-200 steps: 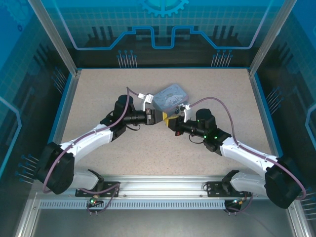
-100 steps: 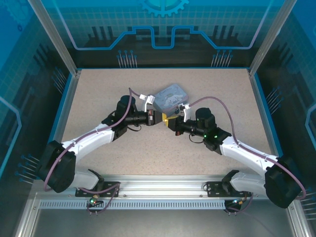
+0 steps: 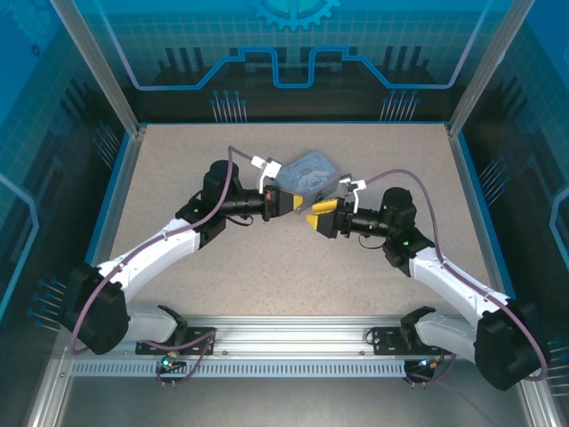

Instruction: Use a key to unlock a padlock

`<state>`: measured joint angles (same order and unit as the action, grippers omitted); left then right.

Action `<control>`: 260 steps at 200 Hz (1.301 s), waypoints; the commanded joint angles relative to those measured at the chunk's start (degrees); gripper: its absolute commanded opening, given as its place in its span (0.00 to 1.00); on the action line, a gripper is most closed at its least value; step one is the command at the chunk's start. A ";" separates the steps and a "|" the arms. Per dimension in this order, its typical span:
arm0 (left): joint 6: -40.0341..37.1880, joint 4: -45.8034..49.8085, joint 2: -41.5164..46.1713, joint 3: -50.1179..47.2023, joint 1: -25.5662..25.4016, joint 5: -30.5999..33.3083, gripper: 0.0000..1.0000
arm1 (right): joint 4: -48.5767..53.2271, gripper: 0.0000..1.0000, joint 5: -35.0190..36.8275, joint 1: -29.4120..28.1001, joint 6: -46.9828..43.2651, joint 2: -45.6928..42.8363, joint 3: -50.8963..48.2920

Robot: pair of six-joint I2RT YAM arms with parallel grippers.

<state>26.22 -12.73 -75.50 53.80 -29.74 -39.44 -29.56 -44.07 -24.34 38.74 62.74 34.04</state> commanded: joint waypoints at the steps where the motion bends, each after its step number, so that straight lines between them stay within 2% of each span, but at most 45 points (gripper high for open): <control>1: -3.02 -0.27 1.68 3.01 -0.22 -4.87 0.00 | -9.87 0.66 -2.92 -0.52 2.74 1.62 -1.09; 24: -2.67 -0.25 1.58 4.02 -0.19 -5.24 0.00 | -15.32 0.61 -2.32 -1.13 4.57 3.29 -1.20; 73: -0.32 -1.95 1.32 3.86 -0.17 -5.24 0.00 | -17.27 0.53 -0.41 -2.98 4.57 5.71 0.49; 129: 0.96 -3.56 1.06 2.89 -0.47 -5.29 0.00 | -19.28 0.40 1.54 -3.74 5.52 7.40 0.81; 260: 0.13 -2.98 0.89 2.56 -1.02 -5.34 0.00 | -18.51 0.30 3.56 -3.59 5.77 6.00 1.90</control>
<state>26.87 -14.68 -75.29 56.49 -29.91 -43.35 -46.76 -42.02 -27.49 44.16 69.97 34.17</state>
